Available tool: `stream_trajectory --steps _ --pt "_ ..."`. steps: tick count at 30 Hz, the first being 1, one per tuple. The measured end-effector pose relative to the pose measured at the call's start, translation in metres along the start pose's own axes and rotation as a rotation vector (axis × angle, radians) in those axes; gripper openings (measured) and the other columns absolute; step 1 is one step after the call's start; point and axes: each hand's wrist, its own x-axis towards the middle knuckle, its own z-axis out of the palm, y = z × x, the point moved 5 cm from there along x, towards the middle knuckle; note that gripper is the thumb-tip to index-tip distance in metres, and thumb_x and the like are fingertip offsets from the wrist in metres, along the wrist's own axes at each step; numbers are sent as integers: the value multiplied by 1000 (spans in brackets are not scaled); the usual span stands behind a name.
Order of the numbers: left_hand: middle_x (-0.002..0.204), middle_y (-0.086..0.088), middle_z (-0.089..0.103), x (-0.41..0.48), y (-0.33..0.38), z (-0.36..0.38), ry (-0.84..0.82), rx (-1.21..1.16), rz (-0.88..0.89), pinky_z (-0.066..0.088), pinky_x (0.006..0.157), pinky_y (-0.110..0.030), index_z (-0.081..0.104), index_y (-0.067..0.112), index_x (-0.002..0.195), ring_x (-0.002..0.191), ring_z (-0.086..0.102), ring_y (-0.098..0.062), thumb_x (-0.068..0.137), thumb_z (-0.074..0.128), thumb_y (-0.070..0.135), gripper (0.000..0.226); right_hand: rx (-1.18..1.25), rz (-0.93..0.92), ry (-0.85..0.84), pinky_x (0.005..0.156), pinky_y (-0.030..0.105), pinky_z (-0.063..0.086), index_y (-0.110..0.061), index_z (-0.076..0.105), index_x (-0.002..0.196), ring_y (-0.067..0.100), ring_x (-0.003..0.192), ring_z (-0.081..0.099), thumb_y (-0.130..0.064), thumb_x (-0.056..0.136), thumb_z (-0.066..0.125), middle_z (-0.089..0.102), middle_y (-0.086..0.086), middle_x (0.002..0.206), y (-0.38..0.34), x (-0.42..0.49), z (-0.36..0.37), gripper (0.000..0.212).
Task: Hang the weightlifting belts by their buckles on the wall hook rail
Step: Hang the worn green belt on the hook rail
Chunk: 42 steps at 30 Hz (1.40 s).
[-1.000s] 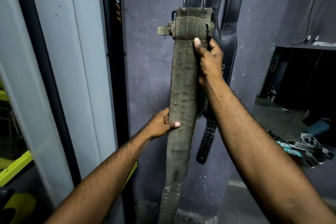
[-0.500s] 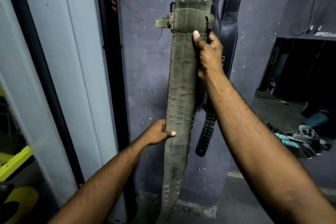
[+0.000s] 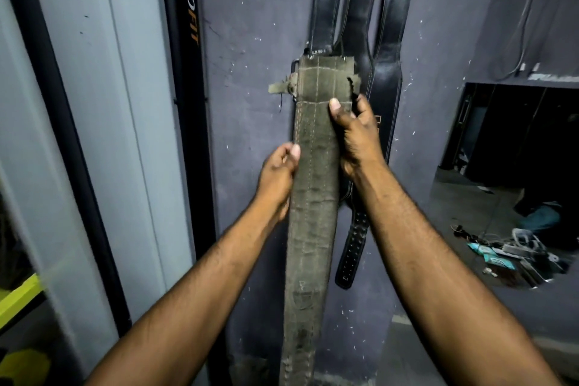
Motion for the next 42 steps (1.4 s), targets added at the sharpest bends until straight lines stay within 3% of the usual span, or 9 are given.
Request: stream_trajectory --steps 4,9,12,15,26,30,35,39,42 --pt "76 -5 76 20 62 20 8 -207 24 61 63 -28 65 4 99 68 73 -14 100 53 16 16 -83 60 1 90 44 56 -5 56 123 23 92 68 -7 96 59 70 11 105 13 -10 -4 27" --pt "67 -4 70 45 78 11 124 -49 46 56 52 -23 57 9 79 54 66 -9 93 64 6 16 -261 140 -22 96 48 53 -1 57 121 28 100 65 -10 94 64 69 17 109 16 -13 -3 29" --pt "87 -14 70 54 71 1 134 40 28 56 56 -25 62 0 94 65 68 -15 92 64 6 7 -428 137 7 99 48 53 -5 55 121 24 102 65 -6 90 68 68 18 116 8 -3 -1 34" --pt "107 -19 71 60 65 -5 148 53 37 59 63 -26 58 -7 118 83 70 -21 91 65 3 29 -589 87 -6 90 33 55 -3 54 128 18 98 66 -2 89 67 69 14 112 -2 5 5 40" --pt "110 -12 73 103 71 -20 121 168 242 61 85 -44 55 25 132 98 73 -26 85 71 10 52 -741 -88 14 96 10 44 -22 35 152 -15 106 56 -2 88 68 53 -20 130 -1 26 26 74" --pt "129 -2 68 134 82 -21 104 255 318 56 98 -46 47 36 139 112 68 -20 75 74 28 70 -758 -137 2 115 38 41 -19 36 152 4 126 56 -3 86 70 51 -6 148 -2 52 35 76" --pt "139 -3 60 192 108 -11 91 306 454 54 100 -45 45 33 143 116 66 -20 76 75 28 73 -745 -166 -8 108 27 44 -19 32 153 -16 95 58 -5 88 70 58 -25 112 -9 107 42 77" --pt "131 -2 66 257 129 -5 122 282 556 57 95 -45 50 38 136 108 69 -19 66 76 43 75 -759 -320 -37 105 17 44 -13 31 153 -16 97 57 -4 87 71 52 -11 135 -17 171 50 78" --pt "122 -7 71 312 150 4 122 269 605 58 92 -46 51 37 136 102 72 -22 60 76 50 81 -765 -395 -66 109 34 47 -13 30 154 2 117 61 -7 85 71 49 1 148 -23 228 58 80"
